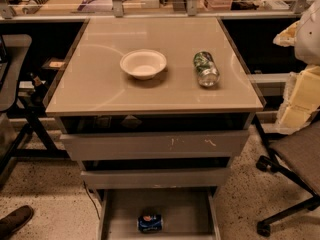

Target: Pick pepsi can from bottom drawer and place on counter

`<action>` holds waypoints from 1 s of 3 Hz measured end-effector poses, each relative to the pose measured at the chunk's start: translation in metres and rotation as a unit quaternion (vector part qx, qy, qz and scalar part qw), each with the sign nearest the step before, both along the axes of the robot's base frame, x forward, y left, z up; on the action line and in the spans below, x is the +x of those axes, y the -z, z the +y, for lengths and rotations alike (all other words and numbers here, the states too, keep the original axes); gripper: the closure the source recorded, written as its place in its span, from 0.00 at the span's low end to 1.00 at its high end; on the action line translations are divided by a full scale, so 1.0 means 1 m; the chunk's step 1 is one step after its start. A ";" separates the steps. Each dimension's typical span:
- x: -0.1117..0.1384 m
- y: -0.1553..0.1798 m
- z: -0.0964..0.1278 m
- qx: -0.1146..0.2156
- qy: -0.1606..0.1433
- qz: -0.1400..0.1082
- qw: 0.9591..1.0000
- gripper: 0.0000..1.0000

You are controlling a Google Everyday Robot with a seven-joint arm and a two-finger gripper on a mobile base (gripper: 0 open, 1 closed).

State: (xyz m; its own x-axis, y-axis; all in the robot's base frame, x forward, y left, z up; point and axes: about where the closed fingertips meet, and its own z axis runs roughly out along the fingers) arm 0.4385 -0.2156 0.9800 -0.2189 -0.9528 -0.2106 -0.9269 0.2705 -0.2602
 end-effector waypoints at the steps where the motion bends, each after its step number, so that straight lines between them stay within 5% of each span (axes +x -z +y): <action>1: 0.000 0.000 0.000 0.000 0.000 0.000 1.000 0.00; 2: -0.005 0.008 0.006 0.007 0.001 0.003 1.000 0.00; 3: -0.026 0.033 0.035 0.037 -0.012 0.013 0.999 0.00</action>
Offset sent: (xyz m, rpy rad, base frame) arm -0.0137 0.0139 -0.0261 0.0369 0.0382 -0.0035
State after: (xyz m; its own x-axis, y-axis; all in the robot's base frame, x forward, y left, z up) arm 0.4128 -0.1806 0.9466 -0.2028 -0.9397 -0.2752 -0.9397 0.2659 -0.2152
